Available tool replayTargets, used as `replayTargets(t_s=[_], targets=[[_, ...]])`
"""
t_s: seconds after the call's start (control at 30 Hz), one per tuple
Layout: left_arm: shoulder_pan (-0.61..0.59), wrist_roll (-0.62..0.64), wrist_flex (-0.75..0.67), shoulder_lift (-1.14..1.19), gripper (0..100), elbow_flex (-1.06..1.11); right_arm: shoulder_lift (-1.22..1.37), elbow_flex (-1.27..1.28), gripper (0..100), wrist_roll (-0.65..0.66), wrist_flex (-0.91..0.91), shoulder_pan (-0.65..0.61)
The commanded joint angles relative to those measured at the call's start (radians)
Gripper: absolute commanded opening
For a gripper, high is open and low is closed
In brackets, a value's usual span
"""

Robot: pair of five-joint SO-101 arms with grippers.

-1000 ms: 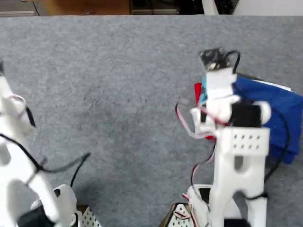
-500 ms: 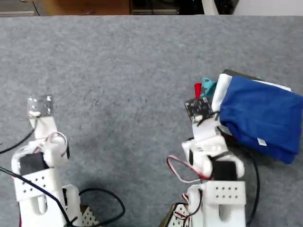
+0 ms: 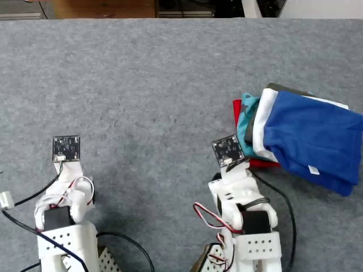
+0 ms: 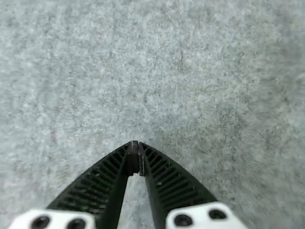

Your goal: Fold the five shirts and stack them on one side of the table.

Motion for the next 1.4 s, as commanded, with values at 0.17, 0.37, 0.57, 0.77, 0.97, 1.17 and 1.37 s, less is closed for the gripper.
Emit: replayTargets(t_s=[0.17,0.37,0.57,0.77,0.97,1.17,1.37], targets=[[0.008,-0.005,0.035,-0.197,2,0.064,-0.182,-0.005,2.0,-0.002,0.187,-0.005],[0.009,-0.002,0.135,-0.223,2,0.061,-0.18,-0.005,2.0,-0.002,0.187,-0.005],[0.014,-0.002,0.209,-0.222,2,0.061,-0.18,-0.005,2.0,-0.003,0.187,-0.005],[0.014,-0.002,0.209,-0.222,2,0.061,-0.18,-0.005,2.0,-0.003,0.187,-0.005],[0.014,-0.002,0.209,-0.222,2,0.061,-0.18,-0.005,2.0,-0.003,0.187,-0.005],[0.014,-0.002,0.209,-0.222,2,0.061,-0.18,-0.005,2.0,-0.003,0.187,-0.005],[0.014,-0.002,0.209,-0.222,2,0.061,-0.18,-0.005,2.0,-0.003,0.187,-0.005]])
